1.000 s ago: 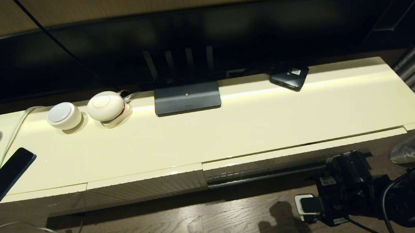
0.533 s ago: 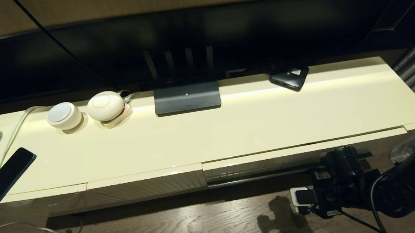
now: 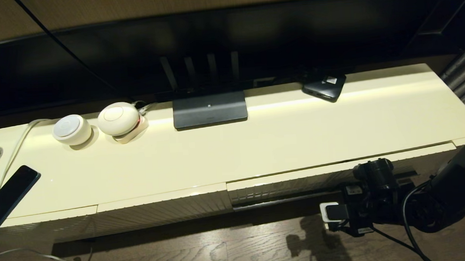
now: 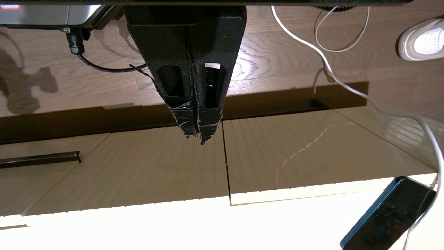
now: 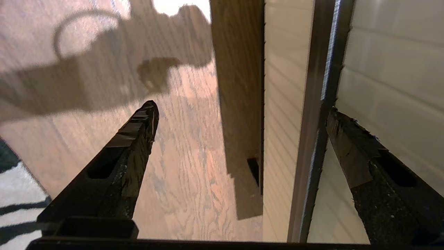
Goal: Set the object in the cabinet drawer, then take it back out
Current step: Open the drawer
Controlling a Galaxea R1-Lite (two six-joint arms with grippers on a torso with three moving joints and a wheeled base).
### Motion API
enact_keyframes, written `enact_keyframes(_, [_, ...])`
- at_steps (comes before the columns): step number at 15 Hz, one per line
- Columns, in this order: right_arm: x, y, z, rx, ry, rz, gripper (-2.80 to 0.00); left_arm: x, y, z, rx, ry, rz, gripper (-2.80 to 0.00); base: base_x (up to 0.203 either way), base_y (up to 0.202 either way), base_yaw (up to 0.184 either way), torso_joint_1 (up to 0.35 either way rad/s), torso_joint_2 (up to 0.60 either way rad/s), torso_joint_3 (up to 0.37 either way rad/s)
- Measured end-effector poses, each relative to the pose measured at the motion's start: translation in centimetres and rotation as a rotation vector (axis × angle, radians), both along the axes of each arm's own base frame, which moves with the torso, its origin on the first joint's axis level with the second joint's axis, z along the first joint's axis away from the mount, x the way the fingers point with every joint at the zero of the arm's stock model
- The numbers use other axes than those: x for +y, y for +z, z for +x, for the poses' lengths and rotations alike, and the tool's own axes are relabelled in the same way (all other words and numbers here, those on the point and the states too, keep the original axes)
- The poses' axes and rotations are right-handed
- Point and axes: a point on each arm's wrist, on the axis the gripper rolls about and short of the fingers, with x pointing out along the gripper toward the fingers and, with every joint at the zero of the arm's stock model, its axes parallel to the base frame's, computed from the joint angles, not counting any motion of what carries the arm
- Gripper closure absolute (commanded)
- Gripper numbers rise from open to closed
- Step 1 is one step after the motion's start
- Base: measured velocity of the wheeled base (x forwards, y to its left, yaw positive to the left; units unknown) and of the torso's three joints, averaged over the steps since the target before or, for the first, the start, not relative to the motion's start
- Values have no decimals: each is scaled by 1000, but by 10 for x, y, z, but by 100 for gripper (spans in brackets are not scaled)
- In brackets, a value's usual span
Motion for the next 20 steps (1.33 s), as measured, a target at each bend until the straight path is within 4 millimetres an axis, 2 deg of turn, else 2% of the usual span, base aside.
enact_keyframes(12, [-9,4,15,58,-28,-1,-280,0,0,0,0,0,-1,0,0,0,0,0,0,0])
enact_keyframes(20, [-8,2,23,58,-26,-2,-280,0,0,0,0,0,0,0,0,0,0,0,0,0])
